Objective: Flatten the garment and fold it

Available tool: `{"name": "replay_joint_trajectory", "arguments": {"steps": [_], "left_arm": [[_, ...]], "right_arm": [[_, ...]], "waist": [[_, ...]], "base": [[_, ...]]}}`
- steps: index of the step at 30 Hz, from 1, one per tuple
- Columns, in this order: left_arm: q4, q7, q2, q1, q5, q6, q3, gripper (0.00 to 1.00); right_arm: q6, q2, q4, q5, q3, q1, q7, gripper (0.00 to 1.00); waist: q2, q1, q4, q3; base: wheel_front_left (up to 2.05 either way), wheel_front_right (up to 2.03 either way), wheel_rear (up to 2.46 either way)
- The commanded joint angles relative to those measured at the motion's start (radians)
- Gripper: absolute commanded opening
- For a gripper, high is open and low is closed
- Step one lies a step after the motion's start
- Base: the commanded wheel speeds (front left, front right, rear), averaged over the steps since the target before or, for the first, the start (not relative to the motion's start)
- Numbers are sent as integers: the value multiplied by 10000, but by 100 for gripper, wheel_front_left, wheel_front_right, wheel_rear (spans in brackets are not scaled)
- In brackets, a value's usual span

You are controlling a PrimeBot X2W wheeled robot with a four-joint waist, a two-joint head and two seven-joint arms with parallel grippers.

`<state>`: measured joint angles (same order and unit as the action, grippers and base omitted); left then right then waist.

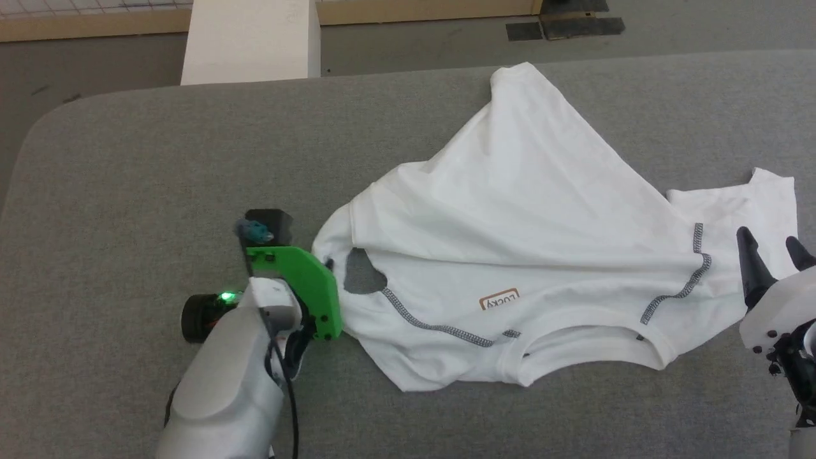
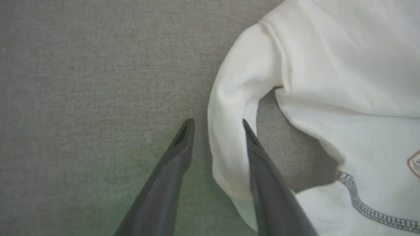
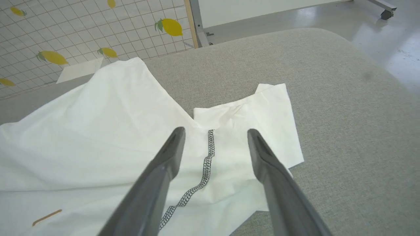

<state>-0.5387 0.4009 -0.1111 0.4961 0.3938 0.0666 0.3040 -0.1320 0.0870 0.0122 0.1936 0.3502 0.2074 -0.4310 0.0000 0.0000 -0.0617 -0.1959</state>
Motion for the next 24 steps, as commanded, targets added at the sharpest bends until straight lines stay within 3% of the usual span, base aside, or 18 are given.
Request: {"name": "replay_joint_trajectory", "arguments": {"steps": [1, 7, 15, 16, 17, 18, 20, 24], "left_arm": [[-18, -499, -25, 224, 258, 225, -414, 0], [167, -2029, -237, 276, 1044, 491, -1744, 0], [576, -2330, -715, 420, 1185, 922, -2351, 0], [594, -2424, -719, 486, 1176, 917, -2355, 24], [610, -2470, -682, 530, 1215, 787, -2305, 100], [706, -2779, -517, 616, 1395, 415, -2262, 100], [857, -3196, -327, 587, 1603, 70, -2275, 100], [1384, -4075, -285, 21, 1558, -65, -2346, 100]], "right_arm": [[13, -40, 15, 20, 3, -131, 83, 100], [13, -72, 76, -81, 165, -350, 151, 100], [13, -107, 67, -134, -295, -175, 121, 100], [13, -103, 70, -138, -370, -134, 114, 100], [13, -104, 81, -138, -429, -105, 106, 100], [13, -98, 136, -134, -533, -75, 103, 100], [13, -91, 191, -137, -608, -109, 122, 100], [13, -126, 174, -114, -685, -350, 213, 100]], "waist": [[0, 0, -91, -75], [0, 0, 322, 75], [0, 0, 798, 81], [0, 0, 834, 61], [0, 0, 849, 47], [0, 0, 874, 31], [0, 0, 884, 27], [0, 0, 841, 76]], "base": [[0, 0, 0], [0, 0, 0], [0, 0, 0], [0, 0, 0], [0, 0, 0], [0, 0, 0], [0, 0, 0], [0, 0, 0]]}}
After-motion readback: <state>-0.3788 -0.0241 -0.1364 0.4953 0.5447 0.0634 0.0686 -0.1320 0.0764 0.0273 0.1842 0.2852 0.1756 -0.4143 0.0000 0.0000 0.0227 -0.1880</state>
